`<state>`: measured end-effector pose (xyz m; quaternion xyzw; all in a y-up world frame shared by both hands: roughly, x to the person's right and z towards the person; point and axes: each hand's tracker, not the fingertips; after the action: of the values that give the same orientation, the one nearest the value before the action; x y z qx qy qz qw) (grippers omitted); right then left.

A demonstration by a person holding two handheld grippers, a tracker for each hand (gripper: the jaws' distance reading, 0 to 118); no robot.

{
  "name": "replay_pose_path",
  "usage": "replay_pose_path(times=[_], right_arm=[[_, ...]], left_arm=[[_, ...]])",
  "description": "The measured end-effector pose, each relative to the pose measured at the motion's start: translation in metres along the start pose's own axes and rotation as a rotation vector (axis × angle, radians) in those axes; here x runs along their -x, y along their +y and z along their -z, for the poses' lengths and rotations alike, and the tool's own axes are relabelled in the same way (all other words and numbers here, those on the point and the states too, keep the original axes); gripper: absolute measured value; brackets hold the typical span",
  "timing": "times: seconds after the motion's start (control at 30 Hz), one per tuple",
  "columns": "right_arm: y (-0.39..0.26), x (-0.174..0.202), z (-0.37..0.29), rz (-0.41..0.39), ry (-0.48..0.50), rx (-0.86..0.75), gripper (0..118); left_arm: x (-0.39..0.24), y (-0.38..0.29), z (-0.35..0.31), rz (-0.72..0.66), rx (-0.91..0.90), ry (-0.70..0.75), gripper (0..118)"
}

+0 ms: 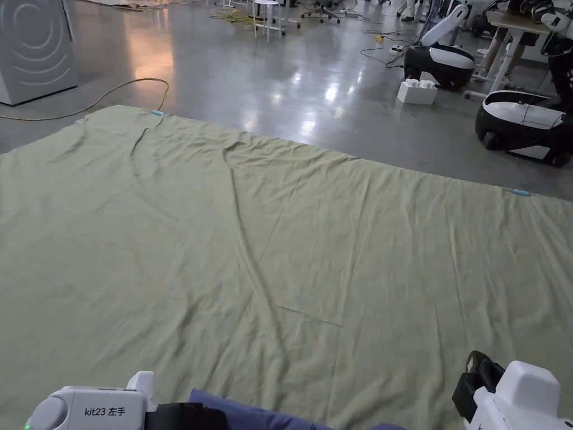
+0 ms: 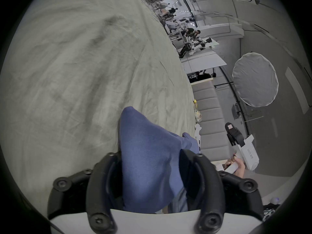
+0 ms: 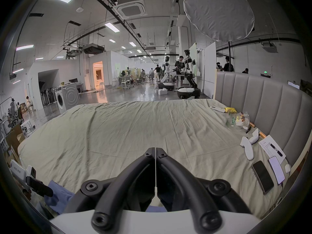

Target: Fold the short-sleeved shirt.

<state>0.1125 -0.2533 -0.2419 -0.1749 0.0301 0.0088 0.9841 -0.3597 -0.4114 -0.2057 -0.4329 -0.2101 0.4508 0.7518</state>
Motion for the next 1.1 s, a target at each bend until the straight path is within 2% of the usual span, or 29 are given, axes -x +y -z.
replay_pose_path(times=[0.03,0.07,0.2,0.5,0.63,0.8,0.87,1.1], right_arm=[[0.000,0.001,0.000,-0.001,0.001,0.001,1],[-0.001,0.002,0.000,0.000,0.001,0.003,1],[0.000,0.003,0.000,0.003,0.006,0.007,1],[0.005,-0.005,0.000,-0.006,-0.003,-0.001,1],[0.006,-0.009,0.000,-0.003,-0.004,-0.003,1],[0.006,-0.010,0.000,0.004,0.002,-0.007,1],[0.005,-0.009,0.001,0.007,0.006,-0.008,1],[0.001,-0.006,0.005,0.029,0.026,-0.003,1]], left_arm=[[-0.003,-0.001,0.003,0.002,0.004,0.005,25],[-0.002,-0.002,0.007,0.024,0.024,0.057,23],[0.010,0.005,0.003,-0.062,0.001,0.006,20],[-0.022,0.018,-0.032,0.037,-0.037,0.053,18],[-0.042,0.035,-0.069,0.086,-0.055,0.188,18],[-0.087,0.047,-0.109,0.206,-0.102,0.495,18],[-0.104,0.047,-0.113,0.249,-0.101,0.574,18],[-0.160,0.024,-0.082,0.297,-0.074,0.643,18]])
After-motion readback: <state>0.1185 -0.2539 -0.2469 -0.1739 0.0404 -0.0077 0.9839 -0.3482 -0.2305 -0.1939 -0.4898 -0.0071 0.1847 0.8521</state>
